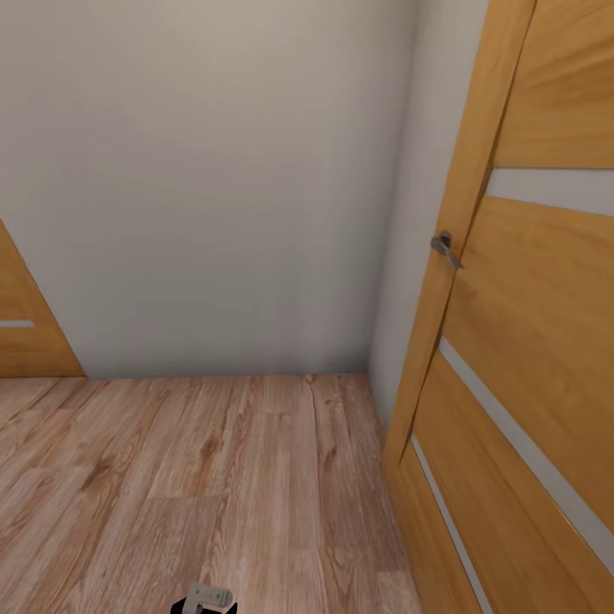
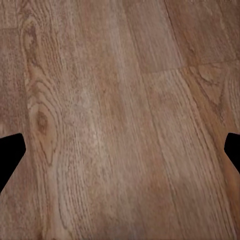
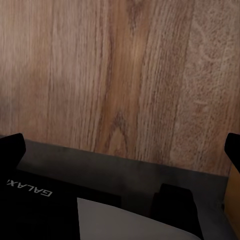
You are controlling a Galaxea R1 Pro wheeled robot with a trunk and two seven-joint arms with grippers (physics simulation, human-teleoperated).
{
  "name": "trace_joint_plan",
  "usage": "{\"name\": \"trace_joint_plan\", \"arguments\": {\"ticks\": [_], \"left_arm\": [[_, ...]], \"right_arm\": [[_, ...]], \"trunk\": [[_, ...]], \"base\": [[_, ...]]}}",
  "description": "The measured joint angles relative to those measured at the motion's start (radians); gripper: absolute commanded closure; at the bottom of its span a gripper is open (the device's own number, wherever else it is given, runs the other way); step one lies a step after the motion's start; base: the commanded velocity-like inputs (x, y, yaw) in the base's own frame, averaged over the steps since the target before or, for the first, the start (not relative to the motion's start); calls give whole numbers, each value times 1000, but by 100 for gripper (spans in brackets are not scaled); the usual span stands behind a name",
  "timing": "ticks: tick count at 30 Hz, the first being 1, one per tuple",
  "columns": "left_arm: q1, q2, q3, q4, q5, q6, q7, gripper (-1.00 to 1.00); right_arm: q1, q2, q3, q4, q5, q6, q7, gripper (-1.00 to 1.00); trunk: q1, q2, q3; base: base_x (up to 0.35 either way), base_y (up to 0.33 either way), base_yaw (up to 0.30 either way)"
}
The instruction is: Move the two storage containers from the living room to the garage. In the garage, place one container on the floor and stack the other container on top of it (either order is fine).
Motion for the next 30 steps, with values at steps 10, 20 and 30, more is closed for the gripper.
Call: {"name": "trace_joint_plan", "arguments": {"ticks": [10, 20, 30], "left_arm": [[0, -1, 0, 0, 0, 0, 0, -100], [0, -1, 0, 0, 0, 0, 0, -100], [0, -1, 0, 0, 0, 0, 0, -100]], "right_arm": [[0, 0, 0, 0, 0, 0, 0, -100], [0, 0, 0, 0, -1, -3, 0, -100], [0, -1, 0, 0, -1, -4, 0, -100]], "trunk": [[0, 0, 0], [0, 0, 0], [0, 0, 0]], "base": [[70, 0, 0], [134, 0, 0], [56, 0, 0]]}}
